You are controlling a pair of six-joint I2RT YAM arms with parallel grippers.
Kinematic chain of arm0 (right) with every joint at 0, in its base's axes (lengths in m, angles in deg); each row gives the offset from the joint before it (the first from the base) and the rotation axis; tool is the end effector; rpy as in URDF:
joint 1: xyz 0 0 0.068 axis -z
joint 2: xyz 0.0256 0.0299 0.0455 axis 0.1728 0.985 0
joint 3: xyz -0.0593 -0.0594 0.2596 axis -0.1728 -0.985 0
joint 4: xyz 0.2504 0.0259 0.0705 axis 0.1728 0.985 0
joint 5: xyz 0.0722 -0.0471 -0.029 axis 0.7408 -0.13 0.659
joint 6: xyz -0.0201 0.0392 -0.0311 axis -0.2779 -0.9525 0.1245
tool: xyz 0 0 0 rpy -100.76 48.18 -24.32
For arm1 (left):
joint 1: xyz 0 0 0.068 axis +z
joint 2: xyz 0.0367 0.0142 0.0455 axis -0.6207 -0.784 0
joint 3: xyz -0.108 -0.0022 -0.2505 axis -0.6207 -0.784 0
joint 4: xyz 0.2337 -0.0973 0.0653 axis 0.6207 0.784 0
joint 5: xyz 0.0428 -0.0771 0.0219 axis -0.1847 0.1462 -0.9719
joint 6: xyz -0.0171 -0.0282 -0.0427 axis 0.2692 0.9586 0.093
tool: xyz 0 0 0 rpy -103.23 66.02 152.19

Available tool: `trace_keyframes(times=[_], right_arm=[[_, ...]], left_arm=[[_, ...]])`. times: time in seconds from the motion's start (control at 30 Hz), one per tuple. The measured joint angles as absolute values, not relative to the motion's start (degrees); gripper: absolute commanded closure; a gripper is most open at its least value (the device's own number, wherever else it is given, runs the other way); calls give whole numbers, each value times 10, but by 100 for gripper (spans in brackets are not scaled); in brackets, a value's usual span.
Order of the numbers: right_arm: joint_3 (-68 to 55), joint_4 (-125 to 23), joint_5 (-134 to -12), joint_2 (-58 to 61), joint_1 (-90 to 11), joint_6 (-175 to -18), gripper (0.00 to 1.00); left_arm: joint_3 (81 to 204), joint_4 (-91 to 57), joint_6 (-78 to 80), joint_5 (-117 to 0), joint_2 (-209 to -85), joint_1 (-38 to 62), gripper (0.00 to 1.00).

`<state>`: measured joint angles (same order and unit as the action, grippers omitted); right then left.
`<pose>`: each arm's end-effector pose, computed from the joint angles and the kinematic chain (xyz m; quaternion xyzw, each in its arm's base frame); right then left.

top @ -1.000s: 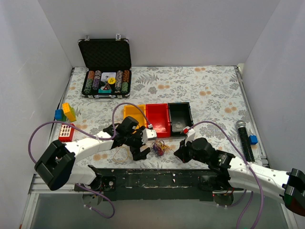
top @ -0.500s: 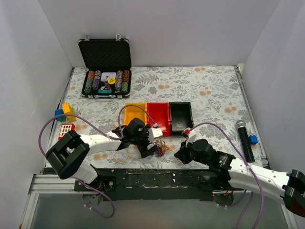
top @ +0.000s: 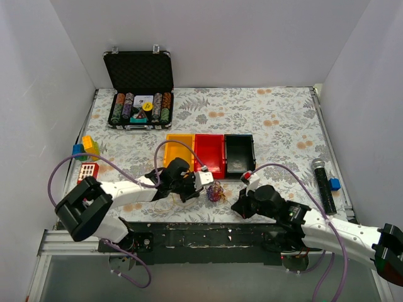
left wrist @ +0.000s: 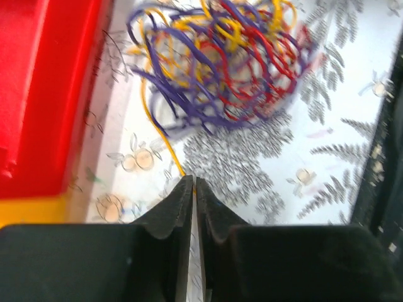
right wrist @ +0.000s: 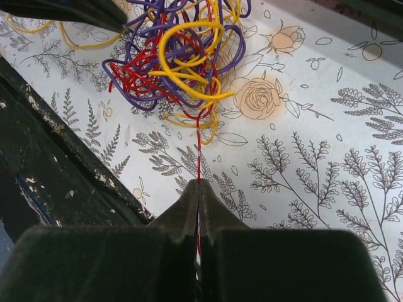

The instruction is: Untangle the cables

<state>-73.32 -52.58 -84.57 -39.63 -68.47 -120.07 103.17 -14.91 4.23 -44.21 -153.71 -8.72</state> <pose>0.0821 0.1291 0.1525 -0.1929 0.8433 0.3284 0.3790 0.1661 -0.1987 0.1474 0.3187 0.8650 -0.3331 0.1979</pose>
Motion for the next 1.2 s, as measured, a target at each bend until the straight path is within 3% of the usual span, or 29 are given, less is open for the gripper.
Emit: trace_keyframes(times=[0.03,0.27,0.33,0.37,0.77,0.9,0.97,1.07,1.2], right_arm=[[-733,-526,-846,-396,-685,-1201,99],[-728,-516,-848,-382,-685,-1200,99],[-724,-512,-848,-373,-685,-1199,99],[-723,-512,-848,-368,-685,-1199,99],[-707,-483,-849,-342,-685,-1200,99],[-707,-479,-851,-356,-685,-1200,99],[-707,-478,-850,-356,-685,-1200,99],[-707,-476,-850,-356,-685,-1200,99],[-707,-472,-853,-361,-685,-1199,99]], left_arm=[[1025,-139,41,-442,-1522,-88,100],[1002,-80,35,-451,-1399,-90,100],[1000,-73,35,-452,-1378,-90,83],[1000,-72,36,-451,-1372,-90,79],[1044,-53,25,-434,-1518,-98,53],[1050,-46,20,-433,-1522,-98,60],[1050,-49,18,-433,-1524,-98,72],[1050,-55,10,-436,-1527,-101,100],[1050,-51,-3,-438,-1525,-110,100]])
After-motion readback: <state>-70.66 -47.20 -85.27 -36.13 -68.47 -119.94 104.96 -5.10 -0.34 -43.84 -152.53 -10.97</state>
